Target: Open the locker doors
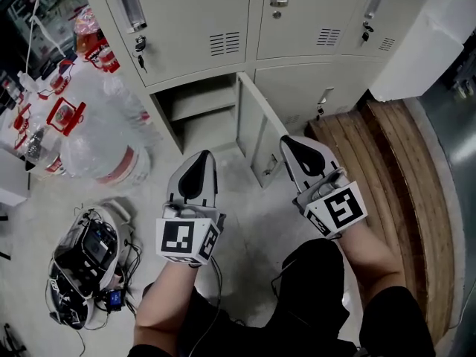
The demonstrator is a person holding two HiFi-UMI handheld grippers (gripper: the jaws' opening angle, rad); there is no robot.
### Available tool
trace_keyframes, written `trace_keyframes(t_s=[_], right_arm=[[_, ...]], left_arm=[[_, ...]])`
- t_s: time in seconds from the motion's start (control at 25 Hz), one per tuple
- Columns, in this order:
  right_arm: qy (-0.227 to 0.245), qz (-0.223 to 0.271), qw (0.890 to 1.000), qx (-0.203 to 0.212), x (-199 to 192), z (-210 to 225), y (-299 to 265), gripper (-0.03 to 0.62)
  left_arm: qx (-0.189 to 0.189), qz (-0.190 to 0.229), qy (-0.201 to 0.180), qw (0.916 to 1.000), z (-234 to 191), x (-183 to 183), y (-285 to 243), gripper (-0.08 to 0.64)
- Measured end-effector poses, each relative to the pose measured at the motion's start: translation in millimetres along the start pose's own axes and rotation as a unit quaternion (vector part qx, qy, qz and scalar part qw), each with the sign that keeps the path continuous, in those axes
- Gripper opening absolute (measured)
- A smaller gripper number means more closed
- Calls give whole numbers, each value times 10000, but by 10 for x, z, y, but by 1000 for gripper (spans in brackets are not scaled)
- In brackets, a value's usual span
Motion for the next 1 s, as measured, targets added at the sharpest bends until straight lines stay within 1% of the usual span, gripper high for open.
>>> trace_keyframes(t_s=[0.2,0.36,0.56,0.68,0.88,1.0], right_arm=[[-173,-233,9995,109,415,-126,-80,0],[-278,-487,9981,269,890,-204,-82,0],[-377,-722,9961,342,1579,-209,-56,0],[-427,-861,9948,331,2034,-191,-18,0],[-836,-1033,9909,225,2806,-141,84,0],[-958,-1096,9893,104,3217,-142,141,0]], left_arm=[[250,-423,224,9985,0,265,249,-2],[387,-700,313,9963,58,708,457,-2],[511,-878,430,9939,132,1453,600,-2],[548,-964,435,9929,187,1954,681,-2],[526,-1147,331,9914,313,2797,808,-2],[458,-1222,330,9909,376,3245,860,-2]])
Point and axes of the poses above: the fingertips, and each gripper's own axes: y backward along the fingers, z to its right, x out of its top, the point moved 10 cm from there along y, backward along the fingers, and after that the axes turned 3 degrees about -z, right-handed, at the moved point
